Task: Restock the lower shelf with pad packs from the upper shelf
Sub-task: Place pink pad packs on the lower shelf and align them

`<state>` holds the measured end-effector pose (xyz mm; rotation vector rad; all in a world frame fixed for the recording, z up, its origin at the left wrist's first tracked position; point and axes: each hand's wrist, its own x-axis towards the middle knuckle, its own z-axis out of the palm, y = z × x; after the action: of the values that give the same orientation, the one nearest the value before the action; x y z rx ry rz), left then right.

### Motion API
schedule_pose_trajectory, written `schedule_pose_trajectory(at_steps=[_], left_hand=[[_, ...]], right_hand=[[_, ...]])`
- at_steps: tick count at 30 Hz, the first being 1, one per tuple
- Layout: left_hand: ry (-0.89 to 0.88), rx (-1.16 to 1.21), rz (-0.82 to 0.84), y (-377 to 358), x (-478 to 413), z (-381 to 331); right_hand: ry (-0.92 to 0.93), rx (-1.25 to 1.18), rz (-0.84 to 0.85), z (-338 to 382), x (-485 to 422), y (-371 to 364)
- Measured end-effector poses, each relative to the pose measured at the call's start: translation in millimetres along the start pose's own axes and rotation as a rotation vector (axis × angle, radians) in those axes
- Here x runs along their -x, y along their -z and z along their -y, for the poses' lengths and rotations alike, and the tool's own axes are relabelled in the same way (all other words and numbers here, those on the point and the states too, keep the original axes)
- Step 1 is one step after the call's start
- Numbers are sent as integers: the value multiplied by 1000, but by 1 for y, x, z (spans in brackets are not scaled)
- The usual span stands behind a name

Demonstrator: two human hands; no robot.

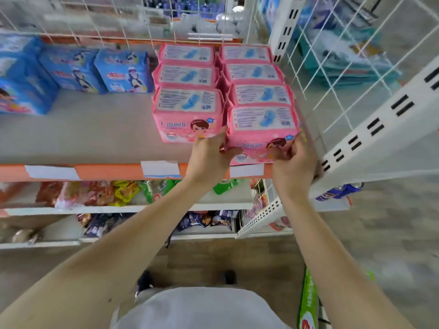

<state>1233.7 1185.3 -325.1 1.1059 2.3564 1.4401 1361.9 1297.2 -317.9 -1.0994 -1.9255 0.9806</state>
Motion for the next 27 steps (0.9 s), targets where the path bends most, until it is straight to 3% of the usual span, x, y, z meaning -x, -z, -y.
schedule_pose_trajectory(at_steps=[7, 21, 27], left_hand=[[-73, -43, -141, -14, 8, 6], [-6, -102, -183, -25, 13, 1], [14, -144, -142, -13, 21, -5]], right_hand=[[126, 100, 5, -19, -2, -6], [16, 103, -3, -30, 5, -13], [-1, -8, 92, -26, 10, -4]])
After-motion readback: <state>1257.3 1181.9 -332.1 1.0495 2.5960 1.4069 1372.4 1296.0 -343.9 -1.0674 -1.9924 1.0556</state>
